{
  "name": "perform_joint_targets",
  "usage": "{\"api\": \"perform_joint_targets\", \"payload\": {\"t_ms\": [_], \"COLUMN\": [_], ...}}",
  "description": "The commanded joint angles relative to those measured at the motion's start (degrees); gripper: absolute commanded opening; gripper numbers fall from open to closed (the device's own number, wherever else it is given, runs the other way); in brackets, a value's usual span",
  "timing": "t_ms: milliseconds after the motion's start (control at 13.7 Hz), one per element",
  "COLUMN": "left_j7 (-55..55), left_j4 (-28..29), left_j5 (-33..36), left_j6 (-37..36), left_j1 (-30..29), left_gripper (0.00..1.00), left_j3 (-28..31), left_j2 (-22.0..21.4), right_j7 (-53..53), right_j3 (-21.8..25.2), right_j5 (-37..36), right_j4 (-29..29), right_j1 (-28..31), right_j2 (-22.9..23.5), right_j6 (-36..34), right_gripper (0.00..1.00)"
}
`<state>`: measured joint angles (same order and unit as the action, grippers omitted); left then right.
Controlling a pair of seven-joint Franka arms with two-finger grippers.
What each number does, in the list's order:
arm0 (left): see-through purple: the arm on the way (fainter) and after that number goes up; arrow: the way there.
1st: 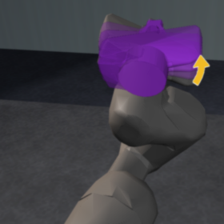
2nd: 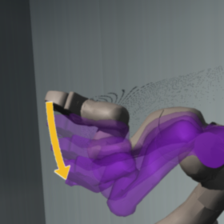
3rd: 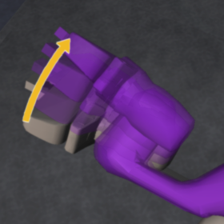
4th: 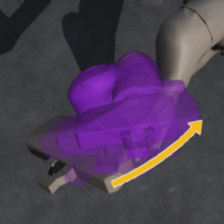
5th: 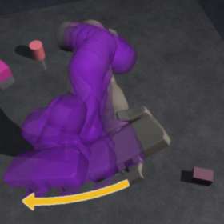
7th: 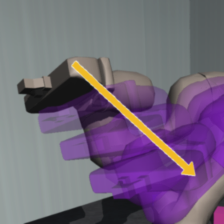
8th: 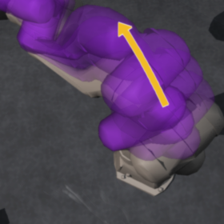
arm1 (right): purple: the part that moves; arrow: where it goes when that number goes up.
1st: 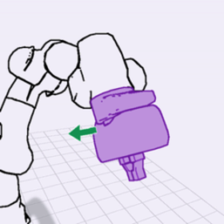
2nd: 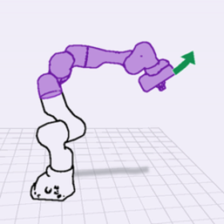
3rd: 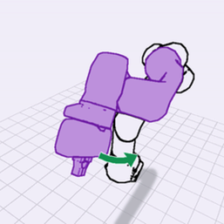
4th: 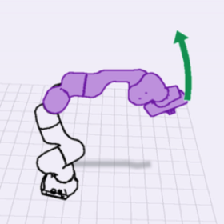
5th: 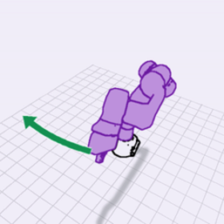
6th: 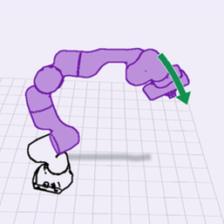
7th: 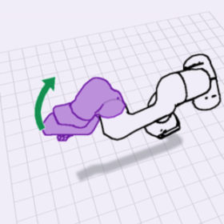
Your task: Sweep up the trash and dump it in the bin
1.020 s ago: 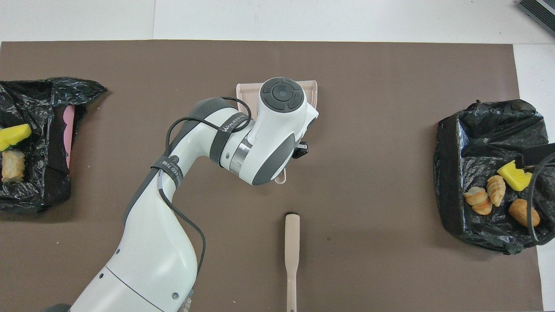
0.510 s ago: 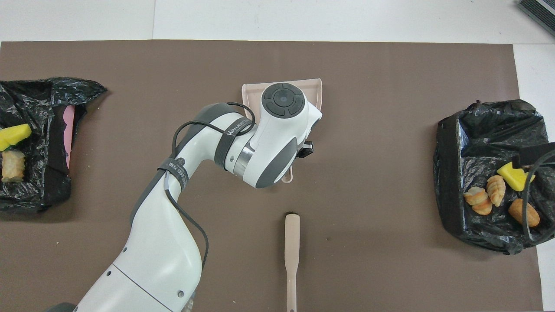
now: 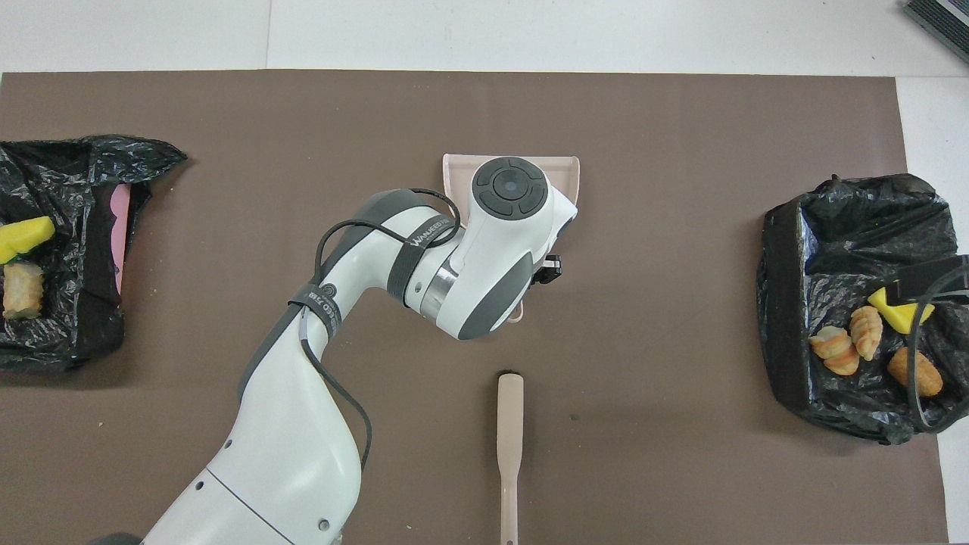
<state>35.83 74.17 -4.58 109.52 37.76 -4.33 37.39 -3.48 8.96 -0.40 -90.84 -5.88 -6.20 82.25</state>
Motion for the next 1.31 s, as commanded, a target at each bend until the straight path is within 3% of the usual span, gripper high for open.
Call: {"api": "perform_joint_targets", "payload": {"t_ms": [0,146,291,437,656,1239], "left_j7": [0.0,-1.0,-2.8,-7.8,-16.0,-31.0], "left_j4": [4.4,7.9,10.1,11.9,14.9,14.4], "left_j5": [2.1,2.6,8.6,9.1,8.8,6.9], "left_j6": [-0.7,-1.1,-2.2,-2.8,-9.2,-20.9], "left_j1": [-0.2,-1.1,-2.0,-6.4,-12.0,-23.6], "left_gripper": [0.83,0.99,1.00,1.00,1.00,1.00], "left_j3": [1.0,1.9,3.3,3.3,3.3,3.7], "left_j2": [-6.7,-12.2,-16.9,-22.0,-30.9,-41.8], "right_j7": [-0.3,-0.3,0.9,3.1,3.4,3.6], "right_j3": [-0.1,0.0,0.0,-0.2,-0.2,-0.3], "right_j5": [1.2,1.1,0.6,-2.1,-2.7,-2.6], "right_j4": [0.4,0.3,-0.6,-3.1,-3.2,-3.2], "right_j1": [0.3,0.3,0.3,-0.3,0.1,0.3], "right_j2": [0.1,0.0,-0.3,-1.5,-1.7,-1.7], "right_j6": [0.6,0.8,1.8,6.2,6.0,5.7], "right_gripper": [1.00,1.00,1.00,1.00,1.00,1.00]}}
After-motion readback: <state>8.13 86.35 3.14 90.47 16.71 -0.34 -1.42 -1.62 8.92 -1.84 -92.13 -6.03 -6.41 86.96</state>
